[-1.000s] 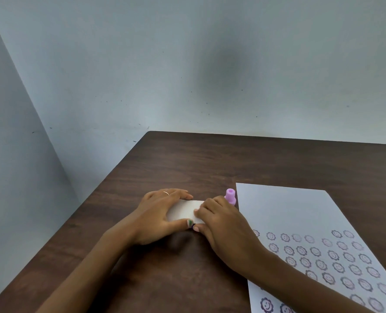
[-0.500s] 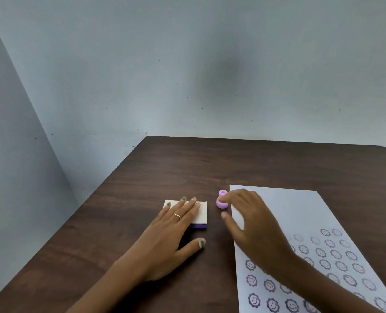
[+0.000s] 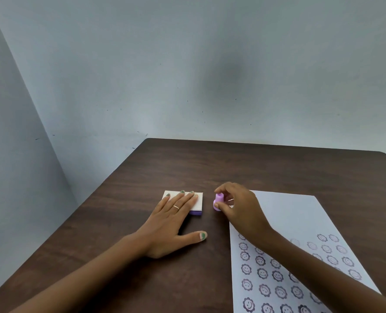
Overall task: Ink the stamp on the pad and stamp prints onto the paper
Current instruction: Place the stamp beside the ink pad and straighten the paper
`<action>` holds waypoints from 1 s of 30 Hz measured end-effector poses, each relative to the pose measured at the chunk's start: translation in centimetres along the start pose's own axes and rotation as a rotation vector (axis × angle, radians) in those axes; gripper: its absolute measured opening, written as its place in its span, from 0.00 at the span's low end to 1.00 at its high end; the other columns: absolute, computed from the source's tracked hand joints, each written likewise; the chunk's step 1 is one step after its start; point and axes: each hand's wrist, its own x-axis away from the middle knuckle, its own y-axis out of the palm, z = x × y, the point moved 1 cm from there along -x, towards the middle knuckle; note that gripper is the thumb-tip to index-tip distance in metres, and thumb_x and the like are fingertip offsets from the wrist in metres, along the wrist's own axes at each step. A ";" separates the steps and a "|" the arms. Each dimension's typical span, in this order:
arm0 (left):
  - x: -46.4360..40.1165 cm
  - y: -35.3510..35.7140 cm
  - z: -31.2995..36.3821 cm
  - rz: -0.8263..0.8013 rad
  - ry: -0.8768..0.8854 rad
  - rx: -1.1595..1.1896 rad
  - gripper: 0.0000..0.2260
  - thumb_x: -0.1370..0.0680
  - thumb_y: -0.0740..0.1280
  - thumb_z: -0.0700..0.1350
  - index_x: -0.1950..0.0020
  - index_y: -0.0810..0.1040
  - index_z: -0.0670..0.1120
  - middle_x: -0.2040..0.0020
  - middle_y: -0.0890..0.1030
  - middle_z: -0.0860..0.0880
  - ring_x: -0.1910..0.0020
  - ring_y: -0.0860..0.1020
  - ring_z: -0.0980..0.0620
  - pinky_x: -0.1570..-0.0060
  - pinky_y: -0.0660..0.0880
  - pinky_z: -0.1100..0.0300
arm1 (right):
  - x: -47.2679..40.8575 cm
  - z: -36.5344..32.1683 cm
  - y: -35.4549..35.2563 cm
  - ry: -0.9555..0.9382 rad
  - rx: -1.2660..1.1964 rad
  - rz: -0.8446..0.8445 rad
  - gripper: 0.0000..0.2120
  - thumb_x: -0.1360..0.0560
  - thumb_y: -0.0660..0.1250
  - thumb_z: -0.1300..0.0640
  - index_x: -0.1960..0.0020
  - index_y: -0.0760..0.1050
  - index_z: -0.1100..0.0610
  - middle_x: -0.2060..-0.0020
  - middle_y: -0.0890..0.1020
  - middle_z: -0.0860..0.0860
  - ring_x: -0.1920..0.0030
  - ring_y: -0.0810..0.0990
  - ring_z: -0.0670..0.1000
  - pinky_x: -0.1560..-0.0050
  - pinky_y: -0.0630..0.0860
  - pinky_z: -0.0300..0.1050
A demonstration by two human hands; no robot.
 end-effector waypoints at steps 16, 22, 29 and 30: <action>-3.3 -0.1 -1.0 0.037 0.054 -0.005 0.41 0.29 0.51 0.73 0.23 0.41 0.53 0.22 0.43 0.56 0.25 0.39 0.60 0.28 0.35 0.59 | -4.0 1.4 1.3 0.006 0.023 0.026 0.09 0.30 0.71 0.61 0.50 0.76 0.59 0.52 0.82 0.57 0.55 0.77 0.51 0.54 0.73 0.39; -3.4 -0.1 -1.1 0.061 0.060 -0.021 0.42 0.30 0.49 0.74 0.23 0.41 0.54 0.22 0.42 0.56 0.25 0.36 0.60 0.28 0.33 0.58 | -4.2 1.2 0.3 0.027 -0.003 -0.026 0.18 0.28 0.70 0.56 0.40 0.73 0.58 0.42 0.79 0.56 0.47 0.78 0.52 0.47 0.74 0.43; -3.5 0.0 -1.1 0.123 0.071 -0.037 0.41 0.30 0.47 0.74 0.24 0.40 0.55 0.22 0.41 0.57 0.26 0.33 0.59 0.29 0.30 0.56 | -2.0 1.8 -4.3 0.125 0.110 -0.073 0.23 0.25 0.63 0.46 0.33 0.66 0.52 0.31 0.69 0.53 0.33 0.69 0.52 0.40 0.65 0.43; -3.5 0.1 -1.1 0.124 0.070 -0.031 0.41 0.30 0.47 0.74 0.24 0.41 0.55 0.22 0.42 0.57 0.26 0.34 0.59 0.30 0.29 0.57 | -1.0 2.1 -4.5 0.152 0.161 -0.118 0.24 0.25 0.62 0.45 0.32 0.65 0.51 0.29 0.67 0.52 0.31 0.66 0.52 0.36 0.64 0.45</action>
